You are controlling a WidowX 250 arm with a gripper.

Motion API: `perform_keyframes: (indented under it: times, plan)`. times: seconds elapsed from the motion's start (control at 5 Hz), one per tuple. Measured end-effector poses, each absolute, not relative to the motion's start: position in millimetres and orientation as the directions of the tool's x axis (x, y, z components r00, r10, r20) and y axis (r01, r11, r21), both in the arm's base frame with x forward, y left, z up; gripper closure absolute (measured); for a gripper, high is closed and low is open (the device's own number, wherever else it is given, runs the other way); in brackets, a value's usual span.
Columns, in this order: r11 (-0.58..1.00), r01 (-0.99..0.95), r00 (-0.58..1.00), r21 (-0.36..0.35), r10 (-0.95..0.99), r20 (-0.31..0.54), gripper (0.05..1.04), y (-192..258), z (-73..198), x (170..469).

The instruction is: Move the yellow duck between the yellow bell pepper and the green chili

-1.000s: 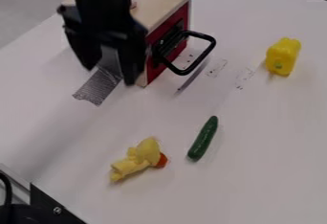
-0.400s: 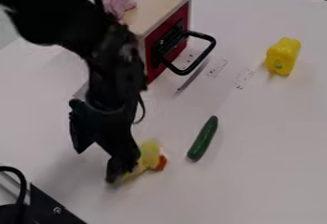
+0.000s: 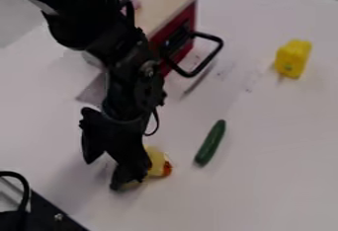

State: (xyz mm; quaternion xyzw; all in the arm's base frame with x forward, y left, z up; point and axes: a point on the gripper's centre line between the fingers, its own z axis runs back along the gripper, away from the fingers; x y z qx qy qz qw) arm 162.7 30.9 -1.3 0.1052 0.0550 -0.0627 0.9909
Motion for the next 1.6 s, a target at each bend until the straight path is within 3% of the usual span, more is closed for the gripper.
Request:
perform_keyframes:
  times: [0.4,0.6,0.8,1.2,1.4,1.6]
  plan:
    - [0.975,0.126,0.99,0.186,-0.11,-0.091,0.869,26.5,-2.2,159.5]
    - [0.974,0.122,0.992,0.19,-0.111,-0.066,1.009,26.0,-1.8,158.8]
    - [0.975,0.12,0.992,0.185,-0.111,-0.059,1.03,23.8,3.4,154.1]
    - [0.998,0.051,0.994,0.025,-0.053,0.097,1.03,18.7,92.7,173.3]
    - [0.999,0.029,0.992,-0.038,-0.024,0.124,1.031,13.4,130.5,184.8]
    - [0.998,-0.025,0.995,-0.049,0.029,0.094,1.031,4.2,127.8,203.5]
